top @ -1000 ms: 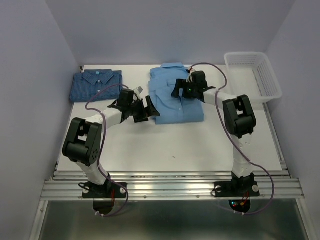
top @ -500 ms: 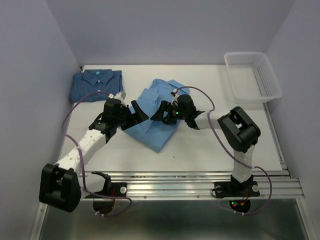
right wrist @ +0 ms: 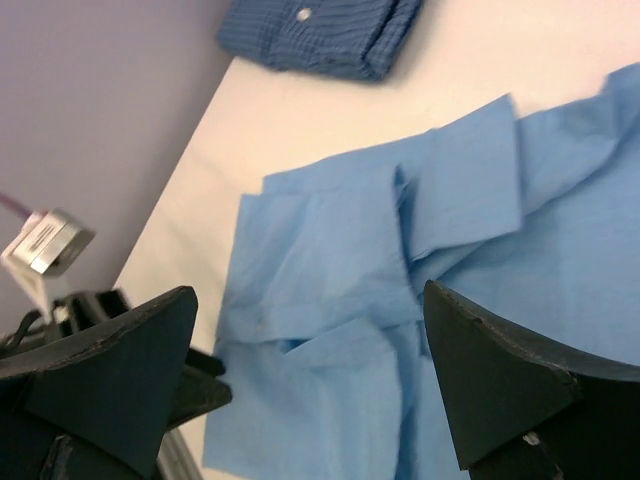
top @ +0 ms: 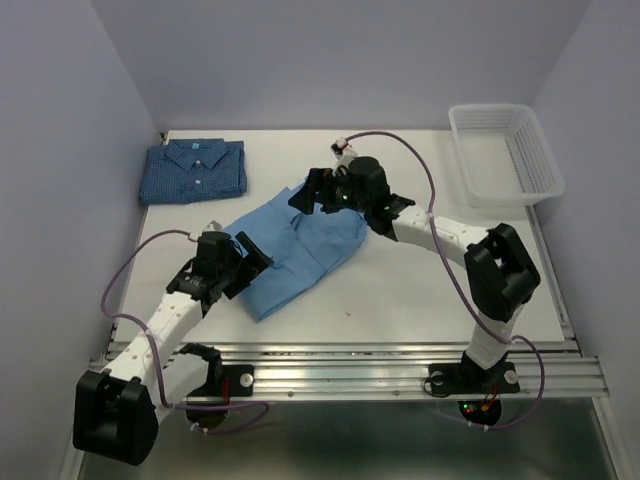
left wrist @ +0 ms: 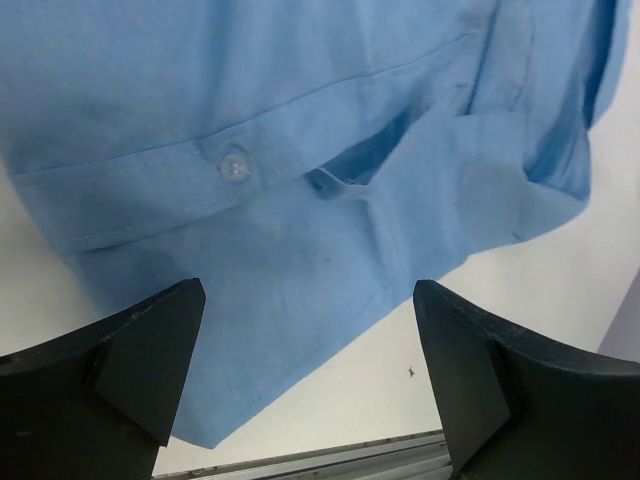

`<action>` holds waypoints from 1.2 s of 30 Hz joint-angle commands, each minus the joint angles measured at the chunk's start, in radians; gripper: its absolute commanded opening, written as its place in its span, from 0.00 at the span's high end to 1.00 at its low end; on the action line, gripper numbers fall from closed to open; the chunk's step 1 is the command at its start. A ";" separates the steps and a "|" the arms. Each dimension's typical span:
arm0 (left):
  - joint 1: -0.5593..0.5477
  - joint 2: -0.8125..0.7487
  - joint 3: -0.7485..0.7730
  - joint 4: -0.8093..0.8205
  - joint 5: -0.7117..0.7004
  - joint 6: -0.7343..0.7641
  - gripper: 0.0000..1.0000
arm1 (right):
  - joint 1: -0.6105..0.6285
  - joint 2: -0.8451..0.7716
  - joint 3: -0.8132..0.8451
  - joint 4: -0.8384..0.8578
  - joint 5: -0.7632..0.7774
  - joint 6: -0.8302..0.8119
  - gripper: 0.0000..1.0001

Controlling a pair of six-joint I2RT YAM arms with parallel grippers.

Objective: Fold and stack the long sleeve shirts
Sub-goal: Fold the shirt

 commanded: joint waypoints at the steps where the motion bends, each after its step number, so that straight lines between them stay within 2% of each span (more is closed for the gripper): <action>1: 0.023 0.017 0.015 0.015 -0.073 -0.052 0.01 | -0.044 0.088 0.114 -0.160 0.117 -0.075 0.00; 3: 0.050 0.034 0.026 -0.008 -0.102 -0.048 0.01 | -0.054 0.182 0.247 -0.224 0.124 -0.082 0.00; 5: 0.073 0.046 0.032 -0.030 -0.107 -0.041 0.01 | -0.054 0.275 0.360 -0.307 0.129 -0.105 0.05; 10: 0.175 0.058 0.058 -0.074 -0.157 0.008 0.01 | -0.054 0.394 0.459 -0.399 0.170 -0.098 0.11; 12: 0.193 0.051 0.060 -0.070 -0.151 0.017 0.01 | -0.054 0.409 0.470 -0.396 0.180 -0.096 0.17; 13: 0.201 0.048 0.060 -0.073 -0.151 0.018 0.01 | -0.054 0.423 0.477 -0.395 0.175 -0.096 0.30; 15: 0.218 0.049 0.054 -0.073 -0.148 0.026 0.01 | -0.054 0.435 0.494 -0.395 0.154 -0.090 0.45; 16: 0.224 0.052 0.046 -0.070 -0.145 0.028 0.01 | -0.054 0.440 0.496 -0.393 0.147 -0.088 0.58; 18: 0.242 0.058 0.035 -0.061 -0.131 0.032 0.01 | -0.054 0.440 0.488 -0.370 0.140 -0.082 0.64; 20: 0.250 0.060 0.017 -0.030 -0.092 0.034 0.01 | -0.054 0.442 0.481 -0.357 0.137 -0.075 0.64; 22: 0.255 0.061 0.006 -0.006 -0.070 0.029 0.01 | -0.054 0.442 0.477 -0.341 0.115 -0.069 0.55; 36: 0.256 0.083 -0.031 0.051 -0.053 -0.002 0.01 | -0.054 0.495 0.533 -0.315 0.095 -0.047 0.55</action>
